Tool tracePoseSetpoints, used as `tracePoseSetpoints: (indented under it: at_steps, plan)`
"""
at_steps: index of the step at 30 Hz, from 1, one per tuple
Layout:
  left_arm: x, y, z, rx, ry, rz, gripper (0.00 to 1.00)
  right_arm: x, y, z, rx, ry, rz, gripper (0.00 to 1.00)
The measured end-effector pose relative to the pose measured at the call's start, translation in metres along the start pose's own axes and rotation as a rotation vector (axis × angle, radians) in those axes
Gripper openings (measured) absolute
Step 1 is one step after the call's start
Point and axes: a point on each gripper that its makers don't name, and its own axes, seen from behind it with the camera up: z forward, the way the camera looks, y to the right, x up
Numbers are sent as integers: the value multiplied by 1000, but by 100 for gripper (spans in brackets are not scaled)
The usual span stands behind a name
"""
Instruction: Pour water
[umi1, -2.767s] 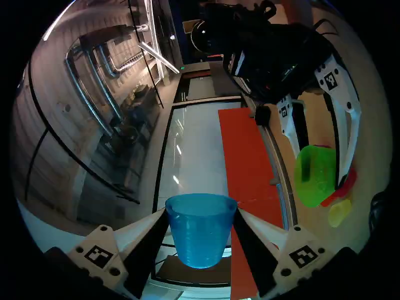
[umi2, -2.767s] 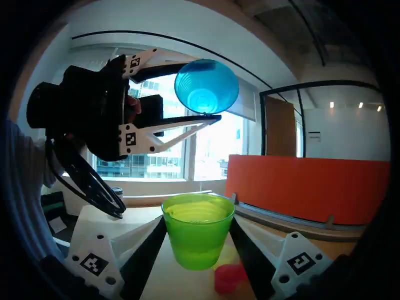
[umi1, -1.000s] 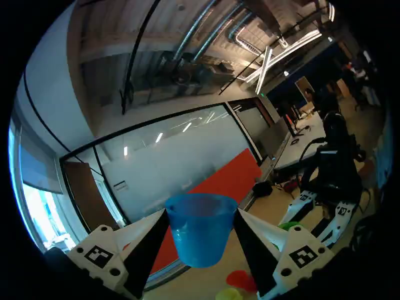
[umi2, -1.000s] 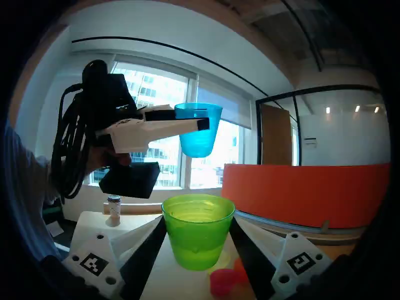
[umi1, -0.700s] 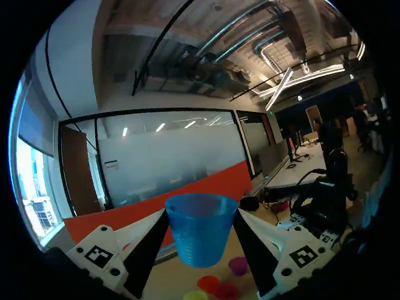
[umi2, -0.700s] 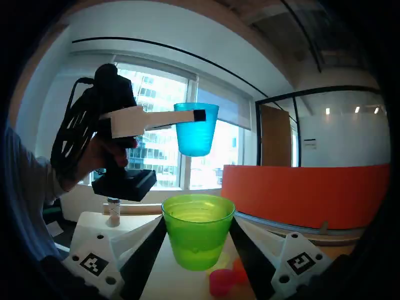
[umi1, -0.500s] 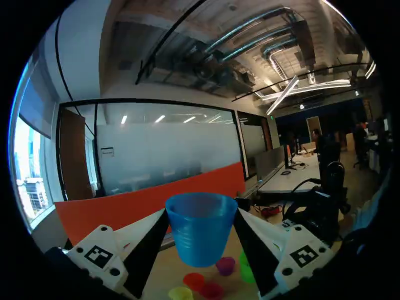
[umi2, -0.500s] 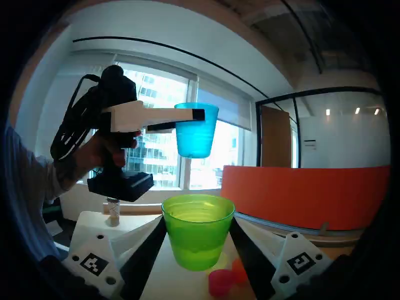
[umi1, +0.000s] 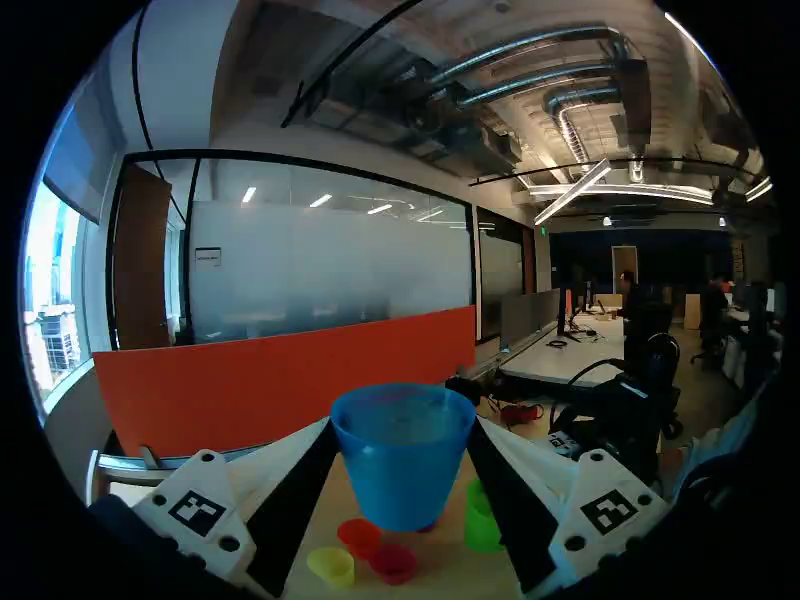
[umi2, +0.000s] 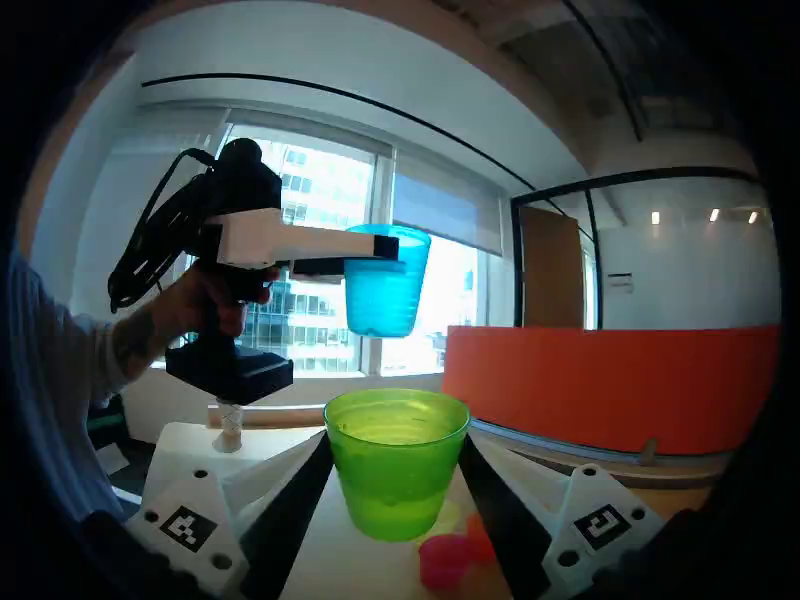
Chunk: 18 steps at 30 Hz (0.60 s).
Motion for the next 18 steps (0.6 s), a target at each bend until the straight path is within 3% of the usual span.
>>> tracePoseSetpoints:
  at_steps: [9,18]
  plan:
    - [-29,-4,-3,7,-30,20,87,-4,3,-5,-7,-25,6,87]
    - [-68,-11,-5,19,-62,7,88,-7,16,-16,-37,-54,14,87]
